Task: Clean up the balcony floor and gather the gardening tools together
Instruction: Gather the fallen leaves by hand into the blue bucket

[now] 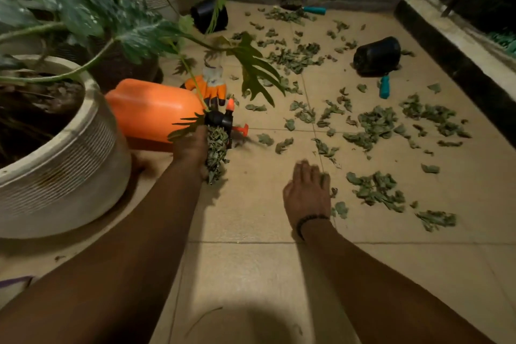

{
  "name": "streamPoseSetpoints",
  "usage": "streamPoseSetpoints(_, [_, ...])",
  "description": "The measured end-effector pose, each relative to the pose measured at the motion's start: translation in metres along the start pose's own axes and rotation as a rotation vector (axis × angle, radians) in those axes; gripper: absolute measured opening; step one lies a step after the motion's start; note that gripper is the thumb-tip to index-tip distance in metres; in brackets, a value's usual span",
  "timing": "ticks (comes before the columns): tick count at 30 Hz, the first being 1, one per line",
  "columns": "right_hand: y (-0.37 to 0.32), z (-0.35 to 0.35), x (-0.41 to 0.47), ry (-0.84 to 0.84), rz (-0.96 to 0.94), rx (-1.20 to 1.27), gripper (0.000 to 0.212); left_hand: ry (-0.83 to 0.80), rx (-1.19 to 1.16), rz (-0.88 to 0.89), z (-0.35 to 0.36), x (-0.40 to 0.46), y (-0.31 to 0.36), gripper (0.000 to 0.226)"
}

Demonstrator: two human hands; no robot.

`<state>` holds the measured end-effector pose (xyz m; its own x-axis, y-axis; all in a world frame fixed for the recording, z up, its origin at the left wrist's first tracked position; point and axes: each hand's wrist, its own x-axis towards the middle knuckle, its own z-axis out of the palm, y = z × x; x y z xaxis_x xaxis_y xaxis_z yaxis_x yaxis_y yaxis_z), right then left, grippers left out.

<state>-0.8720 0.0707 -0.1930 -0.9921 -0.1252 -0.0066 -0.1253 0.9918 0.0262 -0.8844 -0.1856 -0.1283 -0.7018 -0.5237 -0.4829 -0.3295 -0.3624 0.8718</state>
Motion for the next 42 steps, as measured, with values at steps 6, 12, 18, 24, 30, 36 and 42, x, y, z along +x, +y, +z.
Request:
streamPoseSetpoints(6, [0.044, -0.029, -0.028, 0.267, 0.146, 0.412, 0.047, -0.096, -0.003, -0.058, 0.06, -0.026, -0.016, 0.064])
streamPoseSetpoints(12, [0.226, -0.024, -0.017, -0.03, 0.714, 0.536, 0.056, -0.143, -0.01, -0.085, 0.097, -0.051, -0.023, 0.055])
streamPoseSetpoints(18, [0.179, 0.001, -0.009, 0.047, 0.416, 0.526, 0.053, -0.109, 0.026, -0.098, 0.099, -0.045, -0.037, 0.059])
streamPoseSetpoints(24, [0.092, -0.002, -0.019, -0.005, 0.077, 0.732, 0.046, -0.073, 0.039, -0.064, 0.093, -0.047, -0.029, 0.041])
streamPoseSetpoints(30, [0.1, -0.01, -0.023, 0.207, 0.217, 1.049, 0.029, -0.082, 0.015, -0.055, 0.069, -0.04, -0.023, 0.047])
streamPoseSetpoints(36, [0.089, 0.002, -0.037, 0.021, -0.008, 0.831, 0.061, -0.079, 0.057, -0.067, 0.039, -0.022, -0.014, 0.056])
streamPoseSetpoints(42, [0.038, -0.008, -0.046, -0.073, -0.4, 0.483, 0.096, -0.049, 0.05, -0.07, 0.032, -0.023, -0.016, 0.052])
